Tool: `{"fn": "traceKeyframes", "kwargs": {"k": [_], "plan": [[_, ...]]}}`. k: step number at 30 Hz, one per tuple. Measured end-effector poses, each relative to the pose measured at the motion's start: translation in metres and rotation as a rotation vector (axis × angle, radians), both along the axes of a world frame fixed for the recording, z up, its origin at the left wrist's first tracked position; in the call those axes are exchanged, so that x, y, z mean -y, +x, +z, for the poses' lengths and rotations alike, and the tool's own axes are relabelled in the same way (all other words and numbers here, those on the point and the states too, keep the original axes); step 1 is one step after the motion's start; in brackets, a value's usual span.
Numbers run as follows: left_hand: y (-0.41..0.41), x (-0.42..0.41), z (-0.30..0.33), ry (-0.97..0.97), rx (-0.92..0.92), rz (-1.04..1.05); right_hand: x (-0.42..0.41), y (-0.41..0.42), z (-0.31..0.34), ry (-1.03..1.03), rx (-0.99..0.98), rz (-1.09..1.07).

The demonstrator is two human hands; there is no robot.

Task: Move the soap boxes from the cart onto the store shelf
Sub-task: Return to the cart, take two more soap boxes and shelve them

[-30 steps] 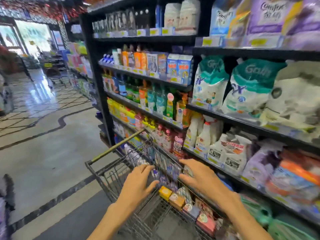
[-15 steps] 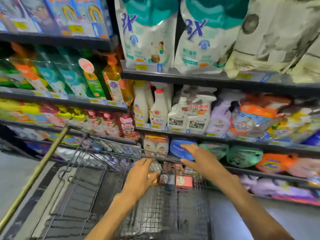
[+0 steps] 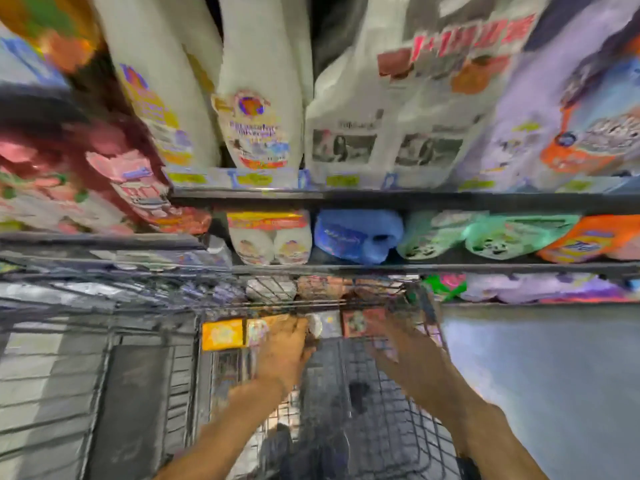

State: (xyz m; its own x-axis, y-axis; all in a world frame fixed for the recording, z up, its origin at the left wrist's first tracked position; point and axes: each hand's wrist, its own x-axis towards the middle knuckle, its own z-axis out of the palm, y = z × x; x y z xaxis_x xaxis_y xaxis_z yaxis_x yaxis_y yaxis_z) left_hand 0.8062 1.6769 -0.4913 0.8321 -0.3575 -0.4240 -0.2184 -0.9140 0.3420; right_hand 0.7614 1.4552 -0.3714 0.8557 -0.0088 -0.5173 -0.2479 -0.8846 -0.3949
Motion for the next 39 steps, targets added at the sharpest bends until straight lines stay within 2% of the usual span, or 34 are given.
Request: {"fn": "traceKeyframes", "kwargs": {"k": [3,7,11,16,20,24,27,30,34,39], "plan": [[0.014,0.015,-0.06,0.071,0.017,-0.054,0.008,-0.005,-0.049,-0.001,-0.045,-0.015],[0.028,0.027,-0.101,0.174,0.045,-0.145,0.018,-0.009,-0.083,0.01,-0.087,-0.014],[0.033,0.021,-0.118,0.151,0.07,-0.148,0.027,-0.018,-0.099,0.046,-0.062,-0.037],[0.03,0.021,-0.108,0.167,0.117,-0.144,0.026,-0.017,-0.11,0.053,-0.034,-0.068],[0.031,0.012,-0.105,-0.023,0.053,-0.063,0.02,-0.004,-0.114,0.049,0.006,-0.175],[0.025,-0.003,-0.092,-0.238,-0.02,0.073,0.016,0.016,-0.134,-0.075,0.043,-0.221],[0.017,-0.016,-0.077,-0.362,-0.037,0.144,0.013,0.03,-0.156,-0.148,-0.023,-0.262],[0.01,-0.028,-0.073,-0.421,-0.06,0.187,0.012,0.04,-0.179,-0.204,-0.013,-0.299],[-0.003,-0.04,-0.073,-0.471,-0.139,0.242,0.012,0.046,-0.2,-0.199,-0.108,-0.322],[-0.019,-0.049,-0.072,-0.506,-0.203,0.312,0.015,0.041,-0.214,-0.018,-0.08,-0.537]]}}
